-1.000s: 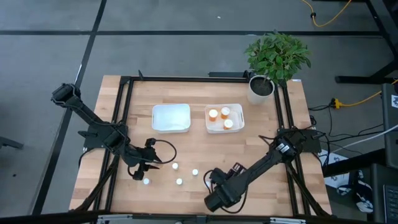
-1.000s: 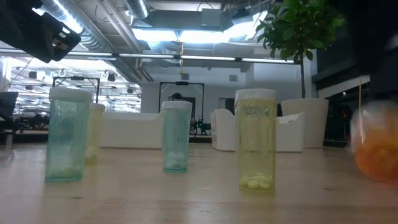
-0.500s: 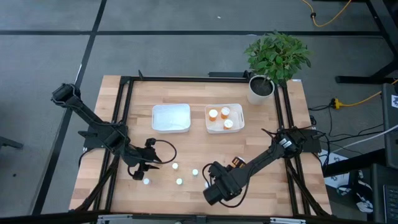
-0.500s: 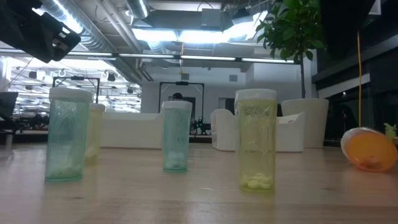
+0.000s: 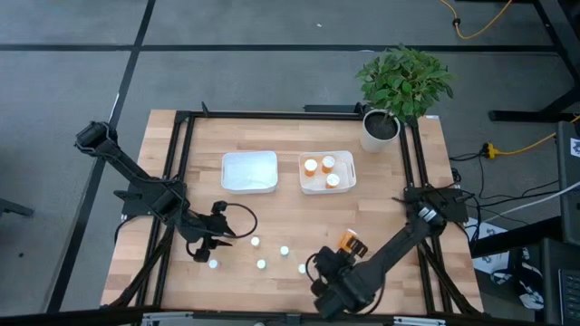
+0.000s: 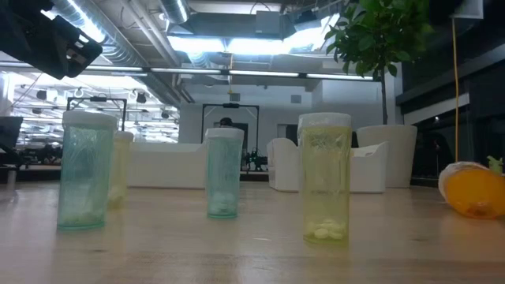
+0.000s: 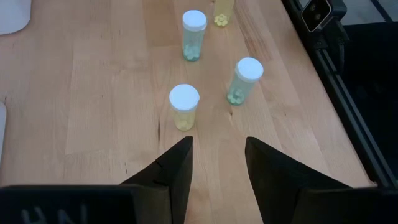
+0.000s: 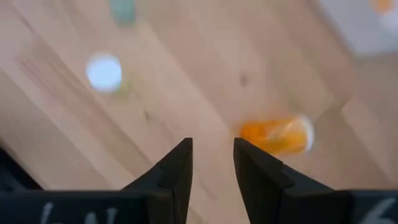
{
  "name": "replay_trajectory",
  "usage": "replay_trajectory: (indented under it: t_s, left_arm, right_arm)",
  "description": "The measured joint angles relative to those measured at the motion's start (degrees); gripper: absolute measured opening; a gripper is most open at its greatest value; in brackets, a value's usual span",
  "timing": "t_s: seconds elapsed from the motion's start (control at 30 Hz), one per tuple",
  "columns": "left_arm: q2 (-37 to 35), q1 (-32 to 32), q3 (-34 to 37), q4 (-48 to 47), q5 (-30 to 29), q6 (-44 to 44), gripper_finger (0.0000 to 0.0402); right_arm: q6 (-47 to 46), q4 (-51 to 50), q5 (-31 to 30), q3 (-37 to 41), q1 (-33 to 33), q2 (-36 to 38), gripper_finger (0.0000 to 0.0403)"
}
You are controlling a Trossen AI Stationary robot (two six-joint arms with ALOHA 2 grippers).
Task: Pick and place medicine bottles into bin by pill shape (circle, oval)
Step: Put the right orange pill bottle into the right white bin
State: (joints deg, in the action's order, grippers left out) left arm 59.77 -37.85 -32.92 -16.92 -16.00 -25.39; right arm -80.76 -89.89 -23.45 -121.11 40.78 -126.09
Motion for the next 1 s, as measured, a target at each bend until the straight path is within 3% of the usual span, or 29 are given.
replay_trajectory:
  t_s: [0.1, 0.2, 0.37, 0.47, 0.57, 0.7, 1.0]
  left_arm:
    - [0.01, 0.00, 0.01, 0.27, 0.01, -1.26, 0.0140]
    - [0.02, 0.00, 0.01, 0.28, 0.02, -2.87, 0.0140]
    - [0.01, -0.08, 0.00, 0.26, 0.43, -4.19, 0.0140]
    - [0.02, -0.08, -0.01, 0.26, 0.43, -4.14, 0.0140]
    - [0.01, -0.04, 0.00, 0.26, 0.43, -4.07, 0.0140]
    - [0.02, 0.07, -0.01, 0.19, 0.23, -4.04, 0.0140]
    - [0.00, 0.07, 0.01, 0.06, 0.19, -4.08, 0.0140]
  right_arm:
    - [-0.42, 0.13, -3.11, 4.69, 0.14, 4.83, 0.0116]
    - [-6.64, -0.03, -3.29, 16.20, 0.14, 12.56, 0.0108]
    - [-27.59, 0.69, 5.18, 41.41, 1.89, 27.99, 0.0093]
    - [-39.25, 11.77, 8.72, 53.95, 5.34, 36.13, 0.0090]
    - [-39.91, 31.43, 4.30, 63.49, 7.78, 41.31, 0.0090]
    - [-35.46, 47.22, 1.04, 70.66, 8.54, 43.15, 0.0089]
    - [-34.26, 49.84, -3.02, 74.21, 7.42, 42.08, 0.0089]
